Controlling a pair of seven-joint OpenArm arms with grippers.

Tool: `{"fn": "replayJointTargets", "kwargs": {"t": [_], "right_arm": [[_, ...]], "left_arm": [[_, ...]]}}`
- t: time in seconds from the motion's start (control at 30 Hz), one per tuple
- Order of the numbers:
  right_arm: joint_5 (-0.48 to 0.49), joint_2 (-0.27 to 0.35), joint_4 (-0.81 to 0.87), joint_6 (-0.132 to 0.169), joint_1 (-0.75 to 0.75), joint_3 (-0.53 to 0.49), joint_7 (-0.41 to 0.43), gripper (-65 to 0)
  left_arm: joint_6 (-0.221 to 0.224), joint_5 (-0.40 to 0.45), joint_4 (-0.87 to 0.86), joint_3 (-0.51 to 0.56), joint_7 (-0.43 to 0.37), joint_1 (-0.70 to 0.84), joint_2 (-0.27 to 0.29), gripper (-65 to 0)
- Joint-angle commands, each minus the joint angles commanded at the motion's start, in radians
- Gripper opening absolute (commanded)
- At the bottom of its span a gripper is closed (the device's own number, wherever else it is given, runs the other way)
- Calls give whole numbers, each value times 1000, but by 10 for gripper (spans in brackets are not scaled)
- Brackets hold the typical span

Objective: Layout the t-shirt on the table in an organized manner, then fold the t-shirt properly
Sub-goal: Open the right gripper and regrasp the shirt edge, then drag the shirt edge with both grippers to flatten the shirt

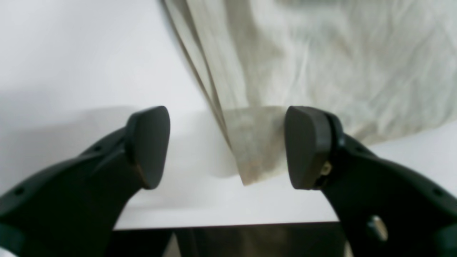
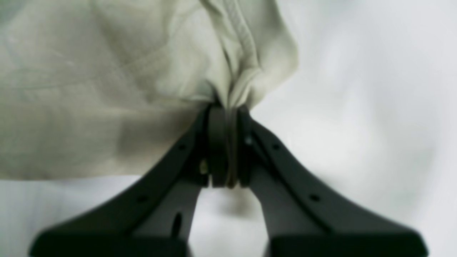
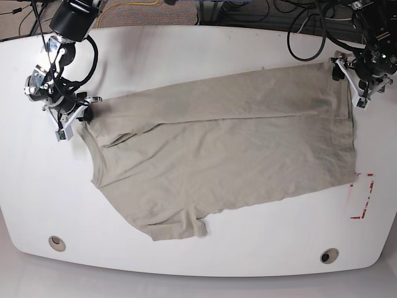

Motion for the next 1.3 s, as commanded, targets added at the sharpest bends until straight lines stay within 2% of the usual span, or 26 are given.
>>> {"fn": "replayJointTargets", "kwargs": {"t": [0.1,0.17,0.27,0.43,0.53,0.7,0.77,0.97,1.17,1.27,1.3], "right_arm": [[6,3,11,0,-23,5,0,-614],[-2,3,48,0,-38,5,-2,-614],[-2,2,109,0,-83,5,-9,-614],[-2,0,232,0,-164,8,-78,-615],[3,0,281,0,-210,8,-86,-615],[0,-3,385,0,-311,8,-91,-615],[-3,-23,420,0,-350,8,-91,-615],[-3,-64,488,0,-436,69,-91,-614],[-2,-77,496,0,-476,75,-92,-607],[2,-81,497,0,-480,75,-92,-552],[0,-83,497,0,-480,77,-92,-488]], "left_arm": [[0,3,-31,25,0,-2,-3,-514],[0,3,-35,26,-2,0,-5,-558],[0,3,-34,26,-2,3,-6,-557],[0,2,-34,28,-2,14,-55,-557],[0,-2,-32,29,0,26,-71,-557],[0,-3,-32,51,0,41,-130,-557],[0,-5,-32,57,0,52,-150,-557],[0,-3,-32,57,0,61,-173,-556],[0,3,-32,57,3,60,-173,-539],[0,3,-32,58,3,57,-175,-483],[0,3,-32,58,3,57,-175,-443]]}}
